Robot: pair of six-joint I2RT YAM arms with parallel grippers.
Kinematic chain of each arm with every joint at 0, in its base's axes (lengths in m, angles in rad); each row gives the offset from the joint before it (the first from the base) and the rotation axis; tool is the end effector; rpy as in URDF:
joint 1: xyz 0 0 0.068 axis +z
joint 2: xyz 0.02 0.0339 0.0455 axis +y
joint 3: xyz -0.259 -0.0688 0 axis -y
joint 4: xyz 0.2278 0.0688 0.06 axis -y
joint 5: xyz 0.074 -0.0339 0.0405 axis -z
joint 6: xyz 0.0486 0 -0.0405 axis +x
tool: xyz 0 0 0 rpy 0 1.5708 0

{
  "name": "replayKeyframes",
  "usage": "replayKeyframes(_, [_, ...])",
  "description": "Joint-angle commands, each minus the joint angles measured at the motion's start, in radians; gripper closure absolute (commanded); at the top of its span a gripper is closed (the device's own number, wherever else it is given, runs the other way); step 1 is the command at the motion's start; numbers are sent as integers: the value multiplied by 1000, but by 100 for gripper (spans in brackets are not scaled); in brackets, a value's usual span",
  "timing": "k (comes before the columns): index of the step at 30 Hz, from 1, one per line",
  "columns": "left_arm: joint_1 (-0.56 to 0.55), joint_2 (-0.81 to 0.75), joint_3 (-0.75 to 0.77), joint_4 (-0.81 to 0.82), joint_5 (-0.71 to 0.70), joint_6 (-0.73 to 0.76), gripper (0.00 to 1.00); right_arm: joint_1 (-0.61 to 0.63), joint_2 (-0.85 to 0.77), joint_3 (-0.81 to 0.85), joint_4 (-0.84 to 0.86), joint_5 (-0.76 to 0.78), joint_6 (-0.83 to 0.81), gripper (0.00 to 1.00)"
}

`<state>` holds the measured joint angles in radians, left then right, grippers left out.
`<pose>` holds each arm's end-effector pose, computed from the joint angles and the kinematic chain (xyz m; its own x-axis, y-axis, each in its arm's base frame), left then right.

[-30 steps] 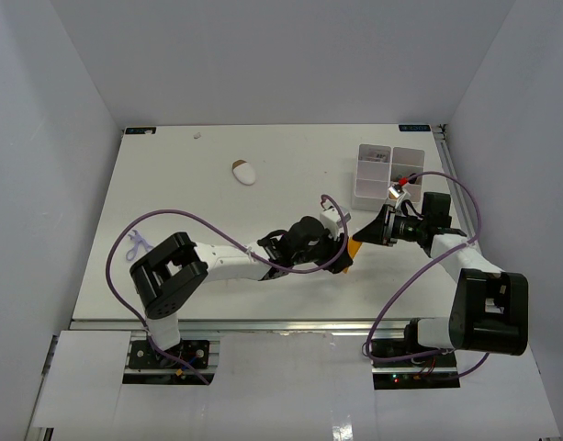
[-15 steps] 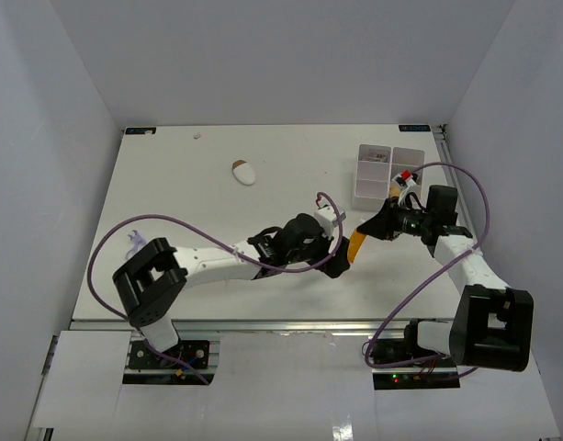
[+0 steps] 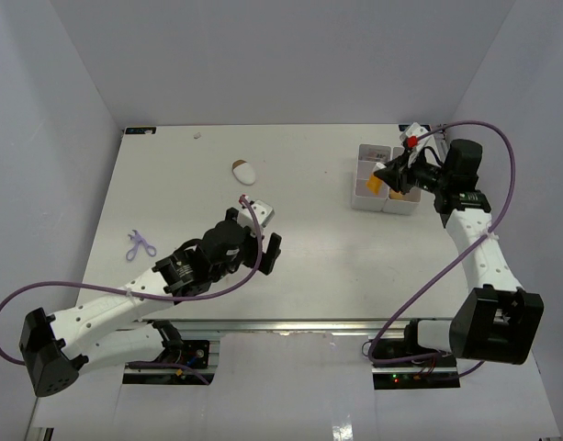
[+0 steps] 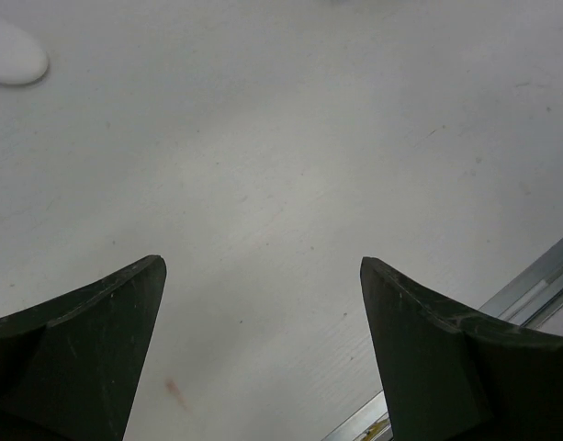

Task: Organize the makeup

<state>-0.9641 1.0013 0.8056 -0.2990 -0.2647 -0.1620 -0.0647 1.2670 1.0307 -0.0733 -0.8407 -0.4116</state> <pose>0.1369 -0.1750 0.2888 -0.3739 0.2657 -0.8886 0.6093 0.7927 -0.0194 0.2811 0.0181 0.3332 -0.0126 -0.2666 -0.9637 -0.7312 0.6599 -0.1730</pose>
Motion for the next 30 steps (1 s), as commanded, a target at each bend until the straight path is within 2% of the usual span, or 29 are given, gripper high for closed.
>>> replayKeyframes(1, [4, -52, -37, -41, -75, 3, 2, 3, 107, 139, 28, -80, -172, 92])
replayKeyframes(5, [4, -52, -48, -37, -63, 3, 2, 2, 212, 242, 27, -70, -187, 92])
replayKeyframes(9, [4, -49, -43, -44, -76, 3, 2, 2, 274, 272, 27, -68, -219, 92])
replayKeyframes(30, [5, -60, -53, -43, -95, 4, 2, 2, 409, 338, 17, 0, -322, 90])
